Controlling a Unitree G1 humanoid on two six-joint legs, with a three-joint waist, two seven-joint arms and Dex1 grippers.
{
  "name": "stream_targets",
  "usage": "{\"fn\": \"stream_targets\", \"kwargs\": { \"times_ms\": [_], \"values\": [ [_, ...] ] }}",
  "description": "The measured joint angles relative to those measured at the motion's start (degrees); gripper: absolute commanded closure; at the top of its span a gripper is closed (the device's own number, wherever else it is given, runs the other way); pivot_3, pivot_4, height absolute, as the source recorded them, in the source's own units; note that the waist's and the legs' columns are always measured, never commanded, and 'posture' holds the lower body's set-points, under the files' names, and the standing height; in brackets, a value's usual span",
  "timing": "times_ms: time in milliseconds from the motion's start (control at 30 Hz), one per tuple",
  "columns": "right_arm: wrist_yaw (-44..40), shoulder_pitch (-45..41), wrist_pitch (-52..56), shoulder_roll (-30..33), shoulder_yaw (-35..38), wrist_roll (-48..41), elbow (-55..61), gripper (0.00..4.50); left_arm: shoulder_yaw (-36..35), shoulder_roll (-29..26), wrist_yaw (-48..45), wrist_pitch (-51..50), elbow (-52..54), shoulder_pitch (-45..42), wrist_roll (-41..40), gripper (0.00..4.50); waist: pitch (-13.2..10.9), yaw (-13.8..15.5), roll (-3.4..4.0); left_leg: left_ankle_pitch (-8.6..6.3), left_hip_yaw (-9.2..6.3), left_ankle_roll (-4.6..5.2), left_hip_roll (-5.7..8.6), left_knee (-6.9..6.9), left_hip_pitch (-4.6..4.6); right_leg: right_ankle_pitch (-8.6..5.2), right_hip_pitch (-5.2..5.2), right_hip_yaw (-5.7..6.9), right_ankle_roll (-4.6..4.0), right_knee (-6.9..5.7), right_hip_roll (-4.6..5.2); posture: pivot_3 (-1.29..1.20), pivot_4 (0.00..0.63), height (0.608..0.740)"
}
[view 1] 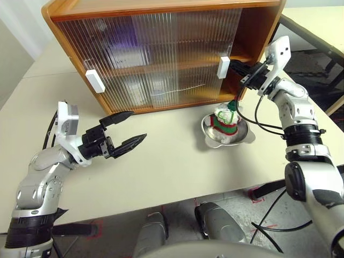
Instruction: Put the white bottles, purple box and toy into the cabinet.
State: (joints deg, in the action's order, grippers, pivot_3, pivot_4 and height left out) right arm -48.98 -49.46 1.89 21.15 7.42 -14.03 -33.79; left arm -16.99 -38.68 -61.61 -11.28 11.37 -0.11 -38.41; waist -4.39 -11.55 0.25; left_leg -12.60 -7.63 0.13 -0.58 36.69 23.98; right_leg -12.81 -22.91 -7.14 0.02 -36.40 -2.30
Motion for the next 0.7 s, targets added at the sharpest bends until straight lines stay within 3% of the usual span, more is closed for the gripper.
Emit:
{"fn": "stream_targets", "kwargs": {
  "times_ms": [700],
  "values": [
    [0.95, 0.0, 1.82, -10.55, -3.73, -1.74, 3.08, 4.47, -0.26, 0.23, 0.95, 0.03, 0.01, -0.57, -0.33, 0.0, 0.0, 0.15, 0.0, 0.0, -0.01, -0.01, -0.02, -0.06, 0.04, -0.02, -0.17, 0.02, -0.15, -0.13, -0.01, -0.2, 0.086, 0.74]
  ]
}}
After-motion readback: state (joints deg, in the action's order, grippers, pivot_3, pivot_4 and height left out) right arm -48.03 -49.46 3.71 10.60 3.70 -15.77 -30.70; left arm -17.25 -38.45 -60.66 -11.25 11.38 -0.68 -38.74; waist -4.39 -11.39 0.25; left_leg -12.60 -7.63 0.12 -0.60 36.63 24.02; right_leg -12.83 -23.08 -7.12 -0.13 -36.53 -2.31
